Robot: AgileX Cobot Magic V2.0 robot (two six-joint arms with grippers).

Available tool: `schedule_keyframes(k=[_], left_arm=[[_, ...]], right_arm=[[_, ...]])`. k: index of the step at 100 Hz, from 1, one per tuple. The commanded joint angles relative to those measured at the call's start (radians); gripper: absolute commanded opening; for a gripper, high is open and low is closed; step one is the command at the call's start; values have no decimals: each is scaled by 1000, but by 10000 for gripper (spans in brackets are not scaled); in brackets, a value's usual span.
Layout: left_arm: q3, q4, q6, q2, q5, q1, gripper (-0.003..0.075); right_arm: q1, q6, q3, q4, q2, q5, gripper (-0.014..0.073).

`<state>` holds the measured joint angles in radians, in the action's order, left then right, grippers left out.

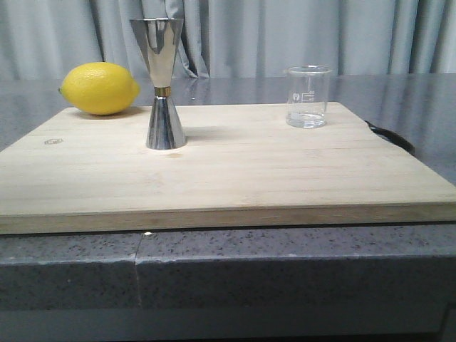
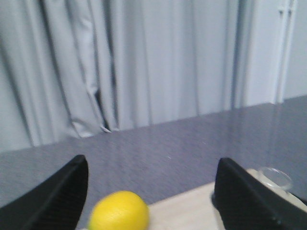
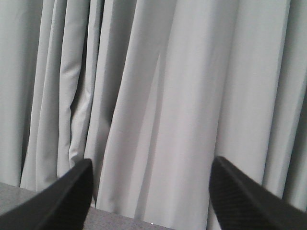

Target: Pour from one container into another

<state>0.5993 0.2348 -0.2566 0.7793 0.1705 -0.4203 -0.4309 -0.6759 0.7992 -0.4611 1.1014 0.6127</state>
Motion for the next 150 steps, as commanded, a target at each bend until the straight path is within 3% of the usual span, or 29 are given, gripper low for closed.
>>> schedule_keyframes(k=[1, 21, 45, 56, 80, 96, 124, 133, 150], left_arm=[[44, -2, 7, -62, 85, 88, 494], [87, 2, 7, -176, 75, 233, 494], [93, 23, 7, -299, -13, 237, 494], [93, 23, 7, -353, -59, 237, 494], [93, 23, 7, -458, -217, 237, 489], [91, 23, 7, -495, -290, 237, 347], [91, 35, 7, -500, -310, 237, -13], [89, 48, 7, -500, -349, 237, -19], [29, 50, 7, -530, -357, 237, -19]], right_arm=[[8, -48, 55, -25, -72, -21, 462], [8, -206, 62, -69, -197, -72, 461], [8, -542, 46, -416, -394, -154, 461], [8, -665, 1, -479, -490, -227, 461], [8, -730, -187, -509, -694, -194, 461], [8, -763, -339, -509, -828, -110, 402], [8, -778, -465, -514, -989, -132, 41], [8, -786, -465, -514, -999, -142, -69], [8, -807, -465, -544, -1001, -188, -70]])
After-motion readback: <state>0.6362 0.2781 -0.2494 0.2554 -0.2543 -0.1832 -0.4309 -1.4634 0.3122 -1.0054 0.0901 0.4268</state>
